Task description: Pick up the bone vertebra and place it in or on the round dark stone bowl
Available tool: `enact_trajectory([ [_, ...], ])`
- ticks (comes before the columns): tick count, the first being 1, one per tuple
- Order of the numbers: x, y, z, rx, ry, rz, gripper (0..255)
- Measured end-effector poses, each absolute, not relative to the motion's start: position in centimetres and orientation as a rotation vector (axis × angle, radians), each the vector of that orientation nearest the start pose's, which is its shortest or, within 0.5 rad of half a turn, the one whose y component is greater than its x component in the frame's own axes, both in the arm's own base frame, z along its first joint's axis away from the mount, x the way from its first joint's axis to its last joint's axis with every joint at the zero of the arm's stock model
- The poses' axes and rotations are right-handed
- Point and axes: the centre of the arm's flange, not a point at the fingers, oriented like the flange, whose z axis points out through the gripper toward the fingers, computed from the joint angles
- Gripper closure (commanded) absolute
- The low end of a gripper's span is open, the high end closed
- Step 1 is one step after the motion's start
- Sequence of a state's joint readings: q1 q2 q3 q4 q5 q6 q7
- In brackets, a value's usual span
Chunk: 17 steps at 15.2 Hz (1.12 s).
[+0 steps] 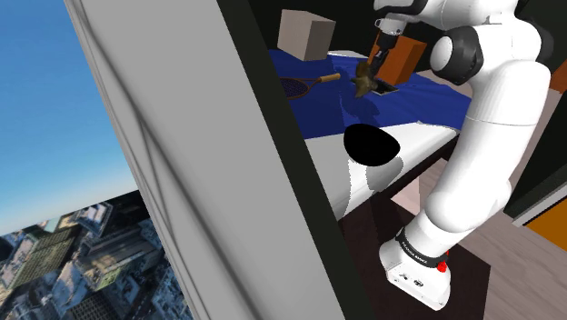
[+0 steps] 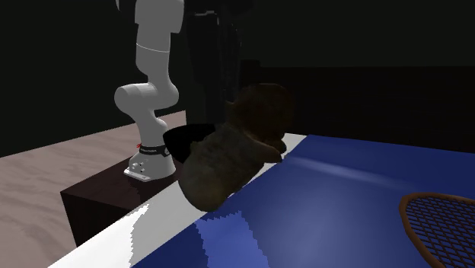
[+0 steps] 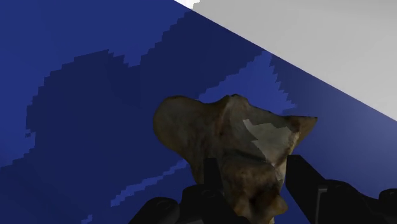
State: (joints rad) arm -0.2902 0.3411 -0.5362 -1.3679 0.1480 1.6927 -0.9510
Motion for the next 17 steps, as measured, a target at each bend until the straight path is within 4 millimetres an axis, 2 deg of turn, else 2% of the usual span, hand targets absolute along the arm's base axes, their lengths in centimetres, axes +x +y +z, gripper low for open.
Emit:
enact_trajectory([
  [6, 49.1, -43.3, 57.9, -3.173, -0.218, -0.001, 255],
  [8, 48.0, -42.3, 58.2, -3.172, -0.217, 0.0, 255],
  [14, 43.5, -35.9, 58.8, -3.172, -0.217, -0.001, 255],
  [17, 41.2, -33.3, 59.1, -3.171, -0.216, -0.001, 255],
])
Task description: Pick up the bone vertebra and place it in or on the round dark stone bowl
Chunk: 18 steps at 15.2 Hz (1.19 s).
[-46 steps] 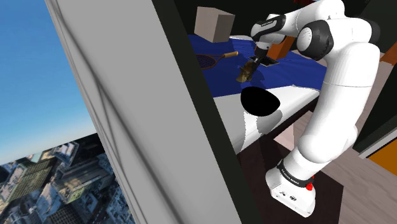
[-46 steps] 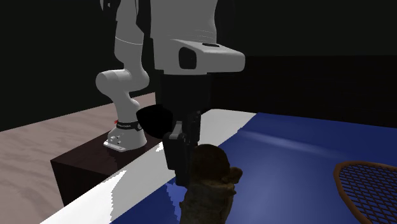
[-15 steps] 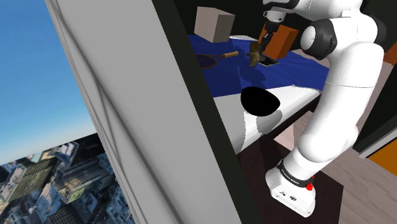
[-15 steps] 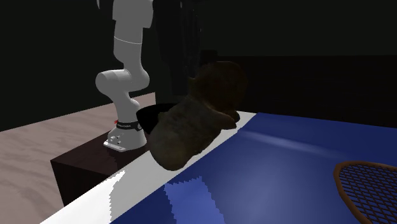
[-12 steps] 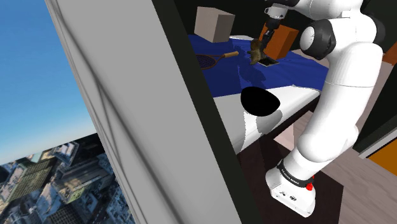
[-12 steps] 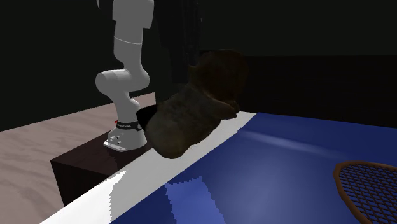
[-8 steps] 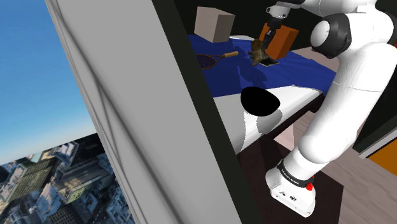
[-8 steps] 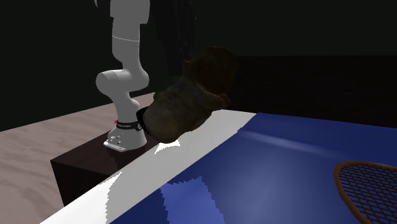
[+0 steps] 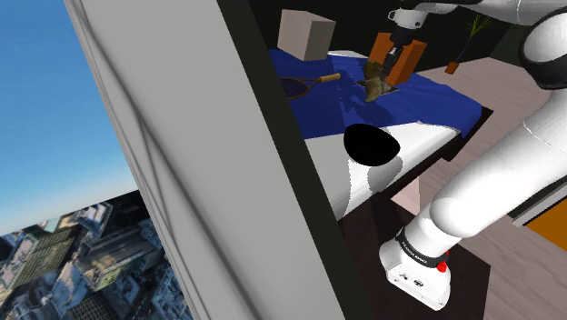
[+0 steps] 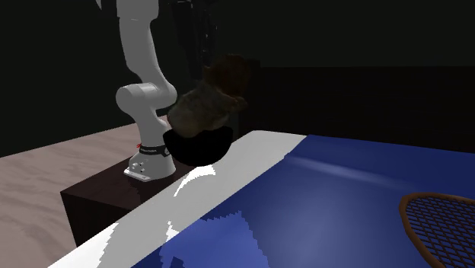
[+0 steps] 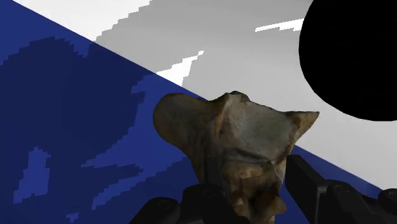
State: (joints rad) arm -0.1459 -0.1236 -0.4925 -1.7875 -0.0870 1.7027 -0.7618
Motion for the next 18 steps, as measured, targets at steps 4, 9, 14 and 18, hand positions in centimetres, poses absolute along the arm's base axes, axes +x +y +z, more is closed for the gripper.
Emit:
enact_trajectory([
  [4, 37.3, -29.2, 59.3, -3.171, -0.218, -0.001, 255],
  [9, 33.3, -24.2, 60.0, -3.171, -0.219, -0.001, 255],
  [14, 29.0, -19.0, 60.0, -3.172, -0.219, -0.001, 255],
  [18, 26.2, -16.1, 59.8, -3.172, -0.218, -0.001, 255],
])
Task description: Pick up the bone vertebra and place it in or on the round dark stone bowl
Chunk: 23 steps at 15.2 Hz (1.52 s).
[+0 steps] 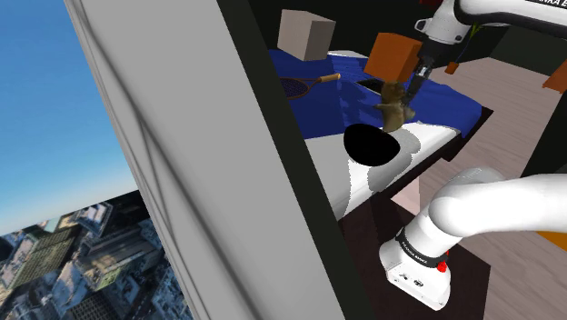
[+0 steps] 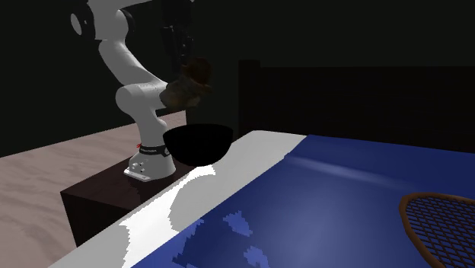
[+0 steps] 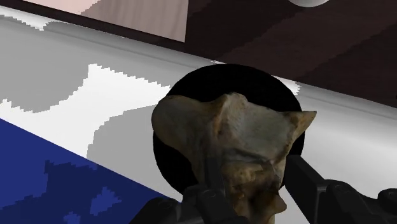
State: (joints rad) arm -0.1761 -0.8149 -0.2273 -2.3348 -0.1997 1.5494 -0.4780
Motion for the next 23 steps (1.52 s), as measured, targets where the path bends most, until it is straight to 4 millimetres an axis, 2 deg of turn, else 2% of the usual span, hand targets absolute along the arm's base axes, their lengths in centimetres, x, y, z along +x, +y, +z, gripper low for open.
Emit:
enact_trajectory([
  [13, 26.1, -15.7, 53.0, -3.173, -0.218, -0.003, 255],
  [17, 26.5, -16.0, 52.7, -3.201, -0.217, -0.105, 255],
  [22, 26.1, -15.8, 52.2, -3.187, -0.215, -0.044, 255],
  [23, 26.2, -15.9, 52.1, -3.188, -0.215, -0.045, 0],
])
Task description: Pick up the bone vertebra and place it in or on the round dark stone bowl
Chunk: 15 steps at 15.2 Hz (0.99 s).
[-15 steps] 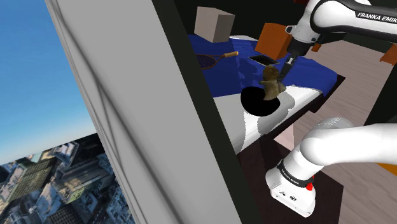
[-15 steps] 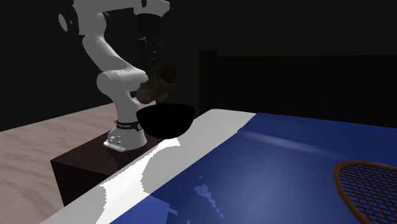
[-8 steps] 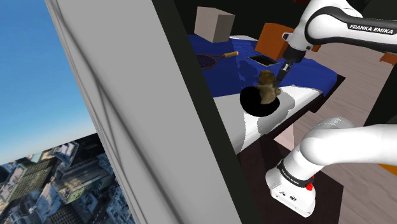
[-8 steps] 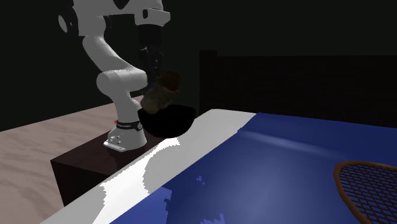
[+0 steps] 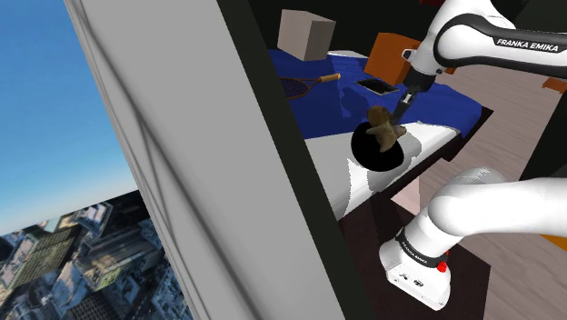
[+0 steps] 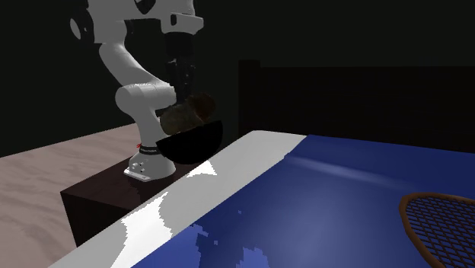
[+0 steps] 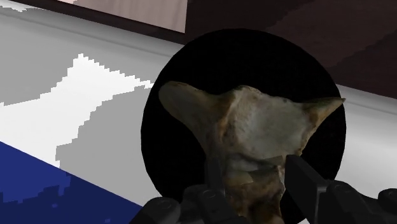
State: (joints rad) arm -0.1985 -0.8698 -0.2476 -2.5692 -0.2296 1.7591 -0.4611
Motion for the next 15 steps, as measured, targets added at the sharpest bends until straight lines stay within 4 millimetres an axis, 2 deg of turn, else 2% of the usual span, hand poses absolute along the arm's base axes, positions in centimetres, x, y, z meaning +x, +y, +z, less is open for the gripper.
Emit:
enact_trajectory([
  [2, 26.1, -15.9, 51.4, -3.177, -0.217, -0.013, 0],
  [6, 26.1, -15.8, 51.2, -3.173, -0.217, -0.002, 0],
  [8, 26.2, -15.8, 52.8, -3.174, -0.217, -0.002, 0],
  [10, 26.1, -15.7, 55.3, -3.174, -0.217, -0.003, 0],
  [15, 26.1, -15.5, 56.3, -3.173, -0.218, -0.001, 0],
])
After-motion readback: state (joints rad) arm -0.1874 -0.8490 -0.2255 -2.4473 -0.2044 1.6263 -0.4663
